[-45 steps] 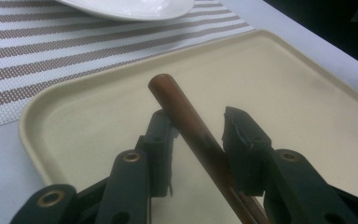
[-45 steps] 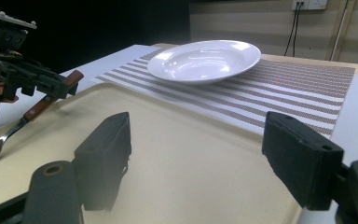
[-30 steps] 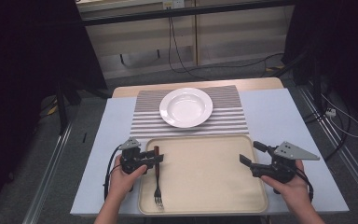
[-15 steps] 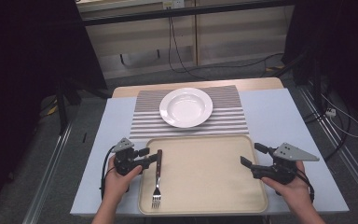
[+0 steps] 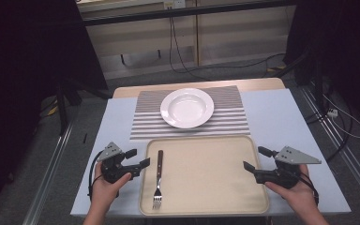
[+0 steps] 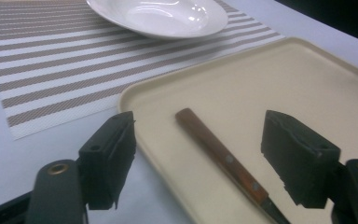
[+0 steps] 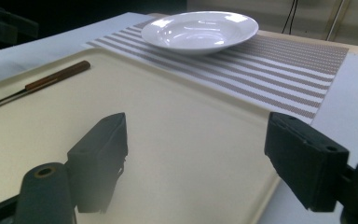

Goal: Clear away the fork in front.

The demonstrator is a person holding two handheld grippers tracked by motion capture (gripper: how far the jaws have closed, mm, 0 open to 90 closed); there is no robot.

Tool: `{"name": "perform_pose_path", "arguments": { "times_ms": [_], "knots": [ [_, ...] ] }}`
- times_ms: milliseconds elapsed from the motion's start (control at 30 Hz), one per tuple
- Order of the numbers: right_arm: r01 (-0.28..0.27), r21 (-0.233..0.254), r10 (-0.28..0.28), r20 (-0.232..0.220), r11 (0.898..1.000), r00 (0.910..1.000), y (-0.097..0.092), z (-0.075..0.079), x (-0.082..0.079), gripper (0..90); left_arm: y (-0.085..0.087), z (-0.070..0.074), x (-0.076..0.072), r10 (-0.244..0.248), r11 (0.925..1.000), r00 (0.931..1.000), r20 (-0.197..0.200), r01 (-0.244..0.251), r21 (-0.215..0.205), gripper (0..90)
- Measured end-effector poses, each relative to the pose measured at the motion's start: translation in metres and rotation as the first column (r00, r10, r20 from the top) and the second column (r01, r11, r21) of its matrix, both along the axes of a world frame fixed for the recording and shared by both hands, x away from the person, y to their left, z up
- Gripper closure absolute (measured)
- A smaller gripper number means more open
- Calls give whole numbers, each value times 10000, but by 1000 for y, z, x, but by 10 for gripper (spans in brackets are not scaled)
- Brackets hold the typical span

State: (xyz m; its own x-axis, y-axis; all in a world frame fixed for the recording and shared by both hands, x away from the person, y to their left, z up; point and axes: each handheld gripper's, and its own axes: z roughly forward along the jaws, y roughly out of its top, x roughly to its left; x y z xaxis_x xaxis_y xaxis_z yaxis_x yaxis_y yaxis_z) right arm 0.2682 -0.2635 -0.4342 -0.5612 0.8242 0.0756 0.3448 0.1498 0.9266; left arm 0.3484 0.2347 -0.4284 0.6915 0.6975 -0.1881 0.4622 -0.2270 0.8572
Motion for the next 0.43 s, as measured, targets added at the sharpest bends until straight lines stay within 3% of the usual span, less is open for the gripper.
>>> {"name": "perform_pose_path", "arguments": {
  "times_ms": [100, 233, 433],
  "knots": [
    [-26, -243, 25, -67, 9997, 10000, -5, -1, -5, 206, 7, -2, -3, 130, 9998, 9999, -75, -129, 123, 225],
    [64, -125, -67, -195, 9999, 9998, -13, -6, -9, 201, 14, -3, -5, 147, 9993, 9999, -71, -144, 349, 185],
    [-21, -1, 21, -215, 10000, 9998, -13, -10, -7, 198, 16, -3, -5, 312, 9994, 9995, -42, -311, 151, 141]
  ]
}}
